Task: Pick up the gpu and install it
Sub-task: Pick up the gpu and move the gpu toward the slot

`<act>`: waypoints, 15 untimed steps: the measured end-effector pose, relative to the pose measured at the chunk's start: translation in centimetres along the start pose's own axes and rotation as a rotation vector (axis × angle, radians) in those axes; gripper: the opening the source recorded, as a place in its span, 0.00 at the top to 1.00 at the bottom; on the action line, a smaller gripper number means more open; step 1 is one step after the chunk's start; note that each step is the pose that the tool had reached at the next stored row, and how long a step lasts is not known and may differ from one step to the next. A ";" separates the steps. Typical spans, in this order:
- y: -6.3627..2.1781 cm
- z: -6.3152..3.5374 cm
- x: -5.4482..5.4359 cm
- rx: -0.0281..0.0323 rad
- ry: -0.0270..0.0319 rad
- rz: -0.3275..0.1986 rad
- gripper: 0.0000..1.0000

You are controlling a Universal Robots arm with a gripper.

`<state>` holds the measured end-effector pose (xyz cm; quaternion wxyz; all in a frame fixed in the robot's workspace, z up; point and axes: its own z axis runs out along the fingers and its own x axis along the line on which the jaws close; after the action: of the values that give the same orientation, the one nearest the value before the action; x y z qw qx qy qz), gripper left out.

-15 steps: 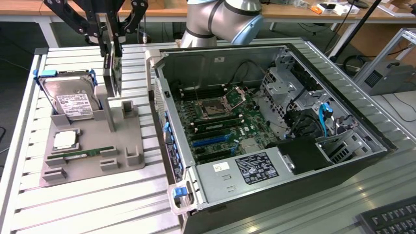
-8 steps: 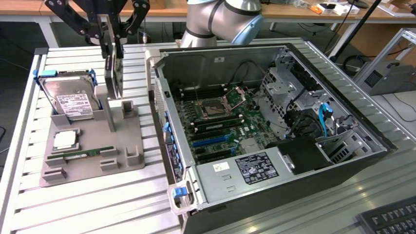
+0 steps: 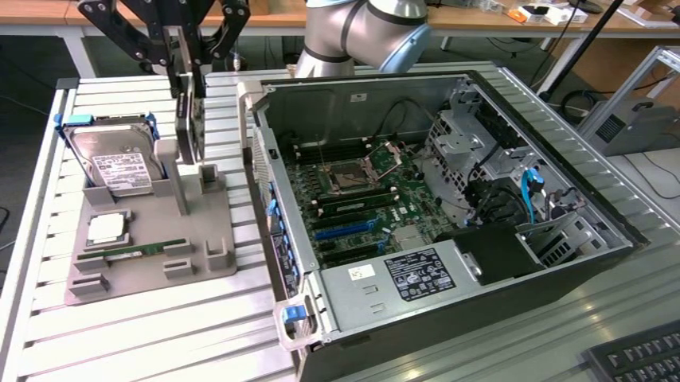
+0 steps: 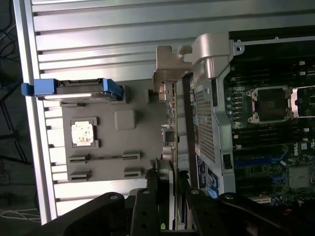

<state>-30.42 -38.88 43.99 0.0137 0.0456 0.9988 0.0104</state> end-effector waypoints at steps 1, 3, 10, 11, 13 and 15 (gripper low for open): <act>-0.03 0.00 0.0 0.0000 0.0000 0.000 0.74; -0.09 0.00 -0.1 0.0001 -0.0001 0.000 0.74; -0.38 0.00 -0.3 0.0002 0.0000 0.000 0.74; -0.42 0.00 -0.4 0.0002 0.0000 0.000 0.74; -0.53 0.00 -0.4 0.0001 -0.0001 0.000 0.74; -0.61 0.00 -0.5 0.0002 0.0000 0.000 0.74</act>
<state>-30.00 -39.53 43.99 0.0137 0.0456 0.9988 0.0103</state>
